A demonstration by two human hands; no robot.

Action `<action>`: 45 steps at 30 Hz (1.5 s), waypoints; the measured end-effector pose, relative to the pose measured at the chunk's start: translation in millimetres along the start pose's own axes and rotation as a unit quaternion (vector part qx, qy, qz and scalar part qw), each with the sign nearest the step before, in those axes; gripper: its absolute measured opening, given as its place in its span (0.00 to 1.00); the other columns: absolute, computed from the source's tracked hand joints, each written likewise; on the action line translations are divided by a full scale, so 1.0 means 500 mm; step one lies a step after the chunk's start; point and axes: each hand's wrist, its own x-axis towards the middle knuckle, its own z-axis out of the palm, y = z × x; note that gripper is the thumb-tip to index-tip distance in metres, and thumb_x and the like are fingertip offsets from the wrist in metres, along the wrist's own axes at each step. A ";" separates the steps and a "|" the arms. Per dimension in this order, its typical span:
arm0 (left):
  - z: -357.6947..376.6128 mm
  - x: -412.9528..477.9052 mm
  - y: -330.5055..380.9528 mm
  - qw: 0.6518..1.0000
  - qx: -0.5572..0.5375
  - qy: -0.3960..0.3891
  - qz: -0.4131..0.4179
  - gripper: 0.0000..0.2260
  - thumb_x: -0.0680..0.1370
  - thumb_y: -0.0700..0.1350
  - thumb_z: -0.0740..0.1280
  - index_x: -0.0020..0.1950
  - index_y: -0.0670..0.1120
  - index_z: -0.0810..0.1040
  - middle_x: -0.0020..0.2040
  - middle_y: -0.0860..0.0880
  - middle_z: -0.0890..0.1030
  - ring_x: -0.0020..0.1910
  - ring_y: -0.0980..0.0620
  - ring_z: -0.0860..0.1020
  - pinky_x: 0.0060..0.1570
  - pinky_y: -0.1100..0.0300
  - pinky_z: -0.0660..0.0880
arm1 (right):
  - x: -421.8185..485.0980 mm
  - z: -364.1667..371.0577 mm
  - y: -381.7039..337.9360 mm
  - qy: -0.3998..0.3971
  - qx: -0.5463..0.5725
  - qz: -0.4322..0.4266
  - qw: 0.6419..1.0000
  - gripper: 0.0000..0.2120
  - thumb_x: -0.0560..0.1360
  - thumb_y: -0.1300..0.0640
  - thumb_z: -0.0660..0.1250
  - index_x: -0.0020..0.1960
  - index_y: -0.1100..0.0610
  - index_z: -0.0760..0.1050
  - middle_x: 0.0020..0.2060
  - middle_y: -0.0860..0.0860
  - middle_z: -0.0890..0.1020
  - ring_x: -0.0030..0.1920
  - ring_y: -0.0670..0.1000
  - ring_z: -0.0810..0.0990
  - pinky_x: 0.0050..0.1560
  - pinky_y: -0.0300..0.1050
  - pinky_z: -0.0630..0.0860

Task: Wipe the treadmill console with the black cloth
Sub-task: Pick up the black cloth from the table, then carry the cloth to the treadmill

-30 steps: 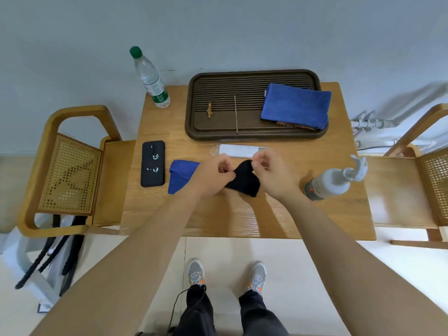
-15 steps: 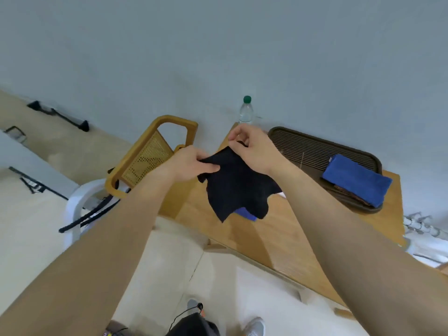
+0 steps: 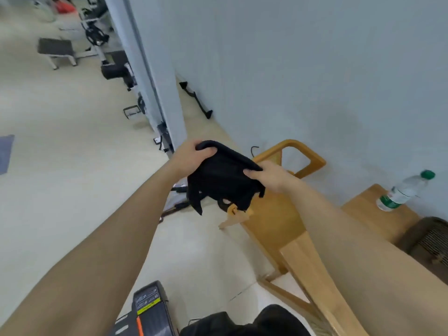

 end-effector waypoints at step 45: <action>-0.637 -0.969 -0.755 0.343 -0.227 0.751 -0.517 0.14 0.78 0.48 0.68 0.36 0.43 0.74 0.36 0.46 0.78 0.40 0.47 0.73 0.38 0.56 0.67 | -0.027 1.638 -1.034 -0.642 -0.387 -0.523 0.405 0.11 0.79 0.52 0.65 0.44 0.58 0.79 0.38 0.49 0.79 0.43 0.52 0.76 0.46 0.46 0.70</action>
